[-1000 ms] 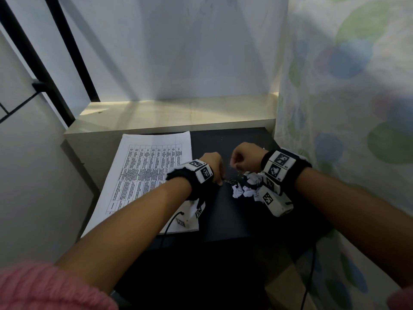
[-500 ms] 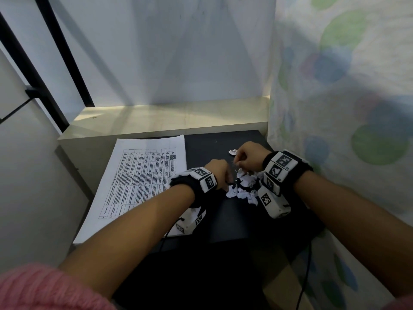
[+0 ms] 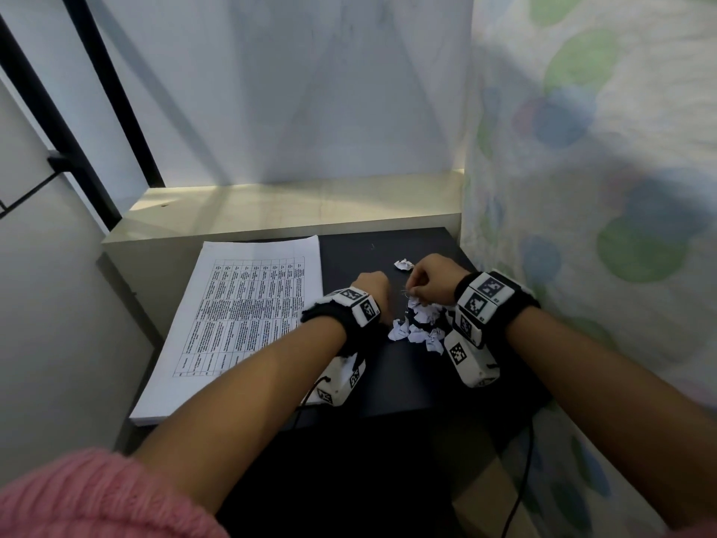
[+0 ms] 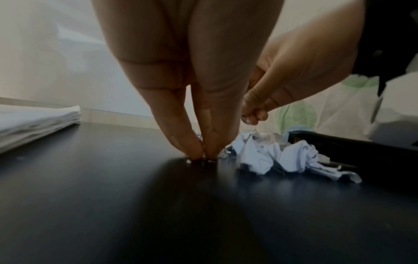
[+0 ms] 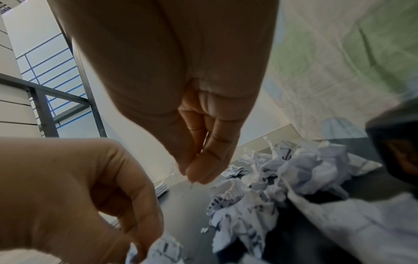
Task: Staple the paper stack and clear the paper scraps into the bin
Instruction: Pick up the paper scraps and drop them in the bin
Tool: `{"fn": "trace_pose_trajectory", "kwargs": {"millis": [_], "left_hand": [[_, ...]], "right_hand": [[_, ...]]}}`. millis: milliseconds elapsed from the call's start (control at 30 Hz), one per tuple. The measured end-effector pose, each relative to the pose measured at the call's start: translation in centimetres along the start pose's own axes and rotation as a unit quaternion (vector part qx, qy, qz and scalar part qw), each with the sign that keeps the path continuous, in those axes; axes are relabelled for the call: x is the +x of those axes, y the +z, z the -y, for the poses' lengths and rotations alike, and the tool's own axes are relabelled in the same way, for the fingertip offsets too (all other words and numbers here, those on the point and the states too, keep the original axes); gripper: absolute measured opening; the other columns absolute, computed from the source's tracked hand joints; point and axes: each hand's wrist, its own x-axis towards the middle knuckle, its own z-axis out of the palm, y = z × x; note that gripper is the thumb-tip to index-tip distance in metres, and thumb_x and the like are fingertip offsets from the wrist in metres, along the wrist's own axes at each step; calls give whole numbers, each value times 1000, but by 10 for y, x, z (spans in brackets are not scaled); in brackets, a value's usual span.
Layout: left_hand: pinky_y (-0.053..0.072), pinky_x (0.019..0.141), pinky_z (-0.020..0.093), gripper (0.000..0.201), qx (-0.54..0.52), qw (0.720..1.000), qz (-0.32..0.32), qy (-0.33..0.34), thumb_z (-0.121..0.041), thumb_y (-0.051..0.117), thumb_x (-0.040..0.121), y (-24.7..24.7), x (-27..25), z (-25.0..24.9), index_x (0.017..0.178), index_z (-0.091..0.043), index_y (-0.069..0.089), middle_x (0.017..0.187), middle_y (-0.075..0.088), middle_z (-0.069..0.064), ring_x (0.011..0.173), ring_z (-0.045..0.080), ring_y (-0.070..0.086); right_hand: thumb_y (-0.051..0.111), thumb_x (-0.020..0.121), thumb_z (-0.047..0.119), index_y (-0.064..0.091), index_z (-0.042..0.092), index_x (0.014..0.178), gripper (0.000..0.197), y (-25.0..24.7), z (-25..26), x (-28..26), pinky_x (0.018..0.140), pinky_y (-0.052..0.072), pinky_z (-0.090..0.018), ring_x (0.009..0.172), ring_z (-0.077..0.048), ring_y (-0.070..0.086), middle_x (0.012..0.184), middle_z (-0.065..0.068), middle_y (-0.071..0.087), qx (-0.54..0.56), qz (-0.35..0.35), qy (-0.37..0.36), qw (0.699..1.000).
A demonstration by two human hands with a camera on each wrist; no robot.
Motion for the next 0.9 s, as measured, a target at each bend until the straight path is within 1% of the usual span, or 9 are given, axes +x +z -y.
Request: {"fn": "trace_pose_trajectory", "kwargs": {"millis": [100, 200, 267, 300, 367, 500, 600, 800, 900], "left_hand": [[54, 78, 30, 35, -1, 1000, -11, -2, -12, 74, 74, 0, -1, -4, 60, -13, 43, 110, 68, 15, 100, 30, 67], [53, 79, 30, 28, 1, 1000, -12, 1, -13, 74, 75, 1, 0, -6, 64, -11, 48, 111, 68, 15, 101, 29, 66], [53, 82, 31, 15, -1, 1000, -13, 6, -13, 73, 77, 1, -1, -8, 86, -4, 64, 113, 67, 16, 104, 30, 66], [52, 84, 31, 25, 1, 1000, -14, 6, -12, 72, 78, 2, 0, -8, 100, -2, 65, 115, 66, 16, 106, 30, 65], [52, 85, 31, 35, -6, 1000, -14, 3, -11, 72, 77, 2, 0, -8, 109, -2, 63, 117, 65, 16, 107, 30, 64], [54, 80, 31, 27, -26, 1000, -3, -15, -13, 75, 71, -1, -2, -5, 94, -6, 63, 112, 67, 15, 101, 30, 66], [58, 81, 34, 34, -41, 999, -5, -22, -17, 79, 67, -2, -4, -2, 95, -4, 65, 104, 70, 15, 95, 30, 68], [57, 76, 31, 40, -65, 998, 0, -16, -18, 82, 64, -8, -5, 4, 99, -3, 67, 96, 69, 12, 79, 24, 63], [58, 78, 30, 31, -89, 996, -17, -21, -16, 79, 66, -13, -7, 11, 95, -9, 68, 96, 69, 8, 83, 22, 65]], "right_hand": [[62, 88, 9, 72, 2, 96, 15, 0, 0, -1, 63, 48, -19, 54, -2, 55, 61, 6, 59, 3, -2, -1, 1000], [62, 88, 9, 72, 2, 97, 15, 0, -1, -1, 60, 47, -15, 55, -2, 55, 67, 2, 63, 5, -6, -1, 1000], [61, 88, 8, 71, 2, 98, 15, 0, -1, -1, 59, 45, -12, 56, -2, 55, 74, -2, 65, 7, -5, -2, 1000], [61, 88, 8, 71, 1, 99, 16, 0, -1, -1, 58, 45, -11, 55, -2, 55, 73, -1, 65, 8, -4, -3, 1000], [61, 89, 8, 71, 0, 99, 16, 0, -1, -2, 56, 44, -11, 55, -2, 55, 71, 0, 63, 10, -3, -3, 1000], [60, 89, 7, 70, 0, 99, 16, -2, -2, -4, 59, 45, -13, 55, -3, 55, 89, -12, 70, 7, -7, 0, 1000], [60, 89, 7, 71, 0, 99, 16, -2, -3, -4, 60, 45, -13, 55, -4, 55, 97, -16, 72, 7, -9, 1, 1000], [60, 89, 7, 71, 2, 97, 15, 3, -5, -2, 60, 47, -15, 42, 4, 56, 80, -8, 70, 0, -13, 10, 1000], [60, 89, 9, 70, 3, 97, 14, 5, -3, -2, 75, 53, -25, 53, -1, 58, 80, -6, 67, 10, -15, 17, 1000]]}}
